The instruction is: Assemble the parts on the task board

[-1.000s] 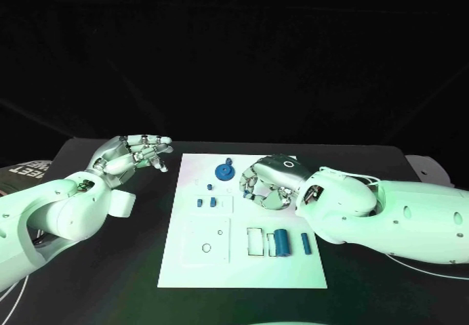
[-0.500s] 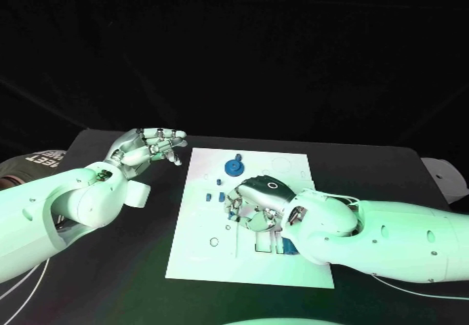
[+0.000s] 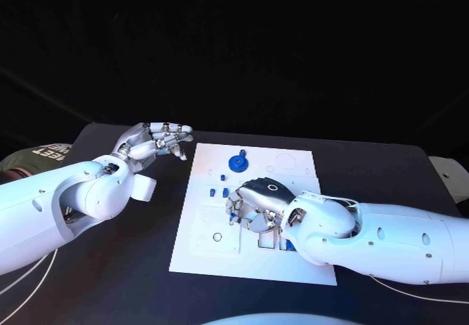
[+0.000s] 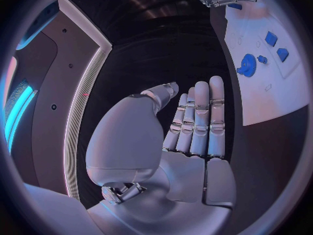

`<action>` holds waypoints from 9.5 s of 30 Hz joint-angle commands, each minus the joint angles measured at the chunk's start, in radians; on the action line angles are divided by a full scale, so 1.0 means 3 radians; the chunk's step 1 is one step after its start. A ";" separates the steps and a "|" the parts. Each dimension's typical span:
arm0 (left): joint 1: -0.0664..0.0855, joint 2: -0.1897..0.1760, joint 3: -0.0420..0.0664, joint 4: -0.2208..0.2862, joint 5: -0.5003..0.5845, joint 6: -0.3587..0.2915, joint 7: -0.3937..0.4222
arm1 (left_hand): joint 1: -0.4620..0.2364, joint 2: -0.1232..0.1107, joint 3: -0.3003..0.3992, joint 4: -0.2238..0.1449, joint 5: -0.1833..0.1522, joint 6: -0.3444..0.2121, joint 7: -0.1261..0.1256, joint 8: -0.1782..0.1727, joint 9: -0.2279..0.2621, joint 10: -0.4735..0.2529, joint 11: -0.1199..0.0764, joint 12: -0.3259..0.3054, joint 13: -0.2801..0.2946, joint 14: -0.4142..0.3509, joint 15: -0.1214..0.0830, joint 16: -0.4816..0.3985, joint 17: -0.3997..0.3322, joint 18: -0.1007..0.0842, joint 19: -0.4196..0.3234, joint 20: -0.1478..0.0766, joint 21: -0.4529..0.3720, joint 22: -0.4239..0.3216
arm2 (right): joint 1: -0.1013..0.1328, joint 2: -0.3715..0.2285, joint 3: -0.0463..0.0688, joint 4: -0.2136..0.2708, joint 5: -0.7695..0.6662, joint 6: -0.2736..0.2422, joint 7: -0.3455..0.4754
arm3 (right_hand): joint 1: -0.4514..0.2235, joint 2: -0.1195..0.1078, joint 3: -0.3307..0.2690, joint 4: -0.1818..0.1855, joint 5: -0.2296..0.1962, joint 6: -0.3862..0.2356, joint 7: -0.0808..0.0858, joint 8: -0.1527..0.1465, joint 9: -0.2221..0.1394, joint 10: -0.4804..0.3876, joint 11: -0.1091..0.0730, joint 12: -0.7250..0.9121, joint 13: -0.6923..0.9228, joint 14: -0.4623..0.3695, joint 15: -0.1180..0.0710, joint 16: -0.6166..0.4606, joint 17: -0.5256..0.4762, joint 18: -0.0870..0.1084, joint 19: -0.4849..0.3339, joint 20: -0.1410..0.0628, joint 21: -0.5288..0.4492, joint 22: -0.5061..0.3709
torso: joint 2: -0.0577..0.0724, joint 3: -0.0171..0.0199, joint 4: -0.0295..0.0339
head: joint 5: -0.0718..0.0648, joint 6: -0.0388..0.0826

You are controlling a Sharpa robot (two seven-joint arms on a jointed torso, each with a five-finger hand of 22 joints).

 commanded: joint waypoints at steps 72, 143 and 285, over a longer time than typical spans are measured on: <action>0.0002 -0.0006 0.0002 0.0011 0.0010 0.0093 -0.0029 | 0.0029 0.0031 -0.0007 -0.0009 0.0011 -0.0011 0.0011 -0.0020 -0.0006 -0.0031 0.0002 -0.0013 -0.0004 0.0004 0.0031 -0.0027 -0.0007 0.0044 0.0020 0.0008 -0.0020 -0.0007 | -0.0021 0.0069 -0.0027 -0.0080 -0.0224 0.0344 -0.0048 | -0.0079 -0.0015 -0.0011 -0.0005 -0.0050 0.0012 0.0004 -0.0005 0.0017 0.0022 0.0008 -0.0053 -0.0004 0.0157 -0.0017 0.0017 -0.0010 -0.0044 0.0253 -0.0022 0.0017 0.0802 | -0.0002 -0.0003 0.0000 | 0.0002 -0.0045; 0.0001 -0.0015 -0.0007 0.0005 0.0014 0.0134 -0.0023 | 0.0012 0.0040 -0.0024 0.0005 0.0004 -0.0015 0.0012 -0.0021 -0.0008 -0.0039 0.0004 -0.0006 -0.0004 0.0004 0.0036 -0.0028 -0.0009 0.0044 0.0018 0.0013 -0.0029 -0.0012 | 0.0395 -0.0857 0.0005 0.0109 0.0010 0.0791 -0.0052 | 0.0150 -0.0056 -0.1172 0.0481 0.0124 -0.0283 0.0063 -0.0498 -0.0102 -0.0603 0.0117 0.0041 -0.0131 0.0087 0.0075 -0.0071 -0.0287 0.0063 0.0099 0.0064 -0.0547 0.0639 | 0.0003 0.0002 0.0002 | -0.0118 0.0028; 0.0002 0.0067 -0.0025 -0.0073 0.0030 0.0173 -0.0064 | -0.0003 0.0072 -0.0035 0.0032 0.0005 -0.0014 0.0010 -0.0017 -0.0009 -0.0046 0.0003 0.0009 -0.0002 0.0005 0.0036 -0.0025 -0.0010 0.0046 0.0022 0.0017 -0.0045 -0.0023 | -0.0020 0.0281 -0.0048 0.0150 -0.0433 0.0529 -0.0258 | 0.0002 -0.0128 -0.0235 0.0336 -0.0086 -0.0309 0.0078 -0.0470 0.0067 -0.0172 0.0074 -0.0020 -0.0191 0.0111 0.0036 0.0009 -0.0237 0.0001 0.0201 0.0014 -0.0234 0.0741 | -0.0012 -0.0002 -0.0010 | 0.0027 -0.0021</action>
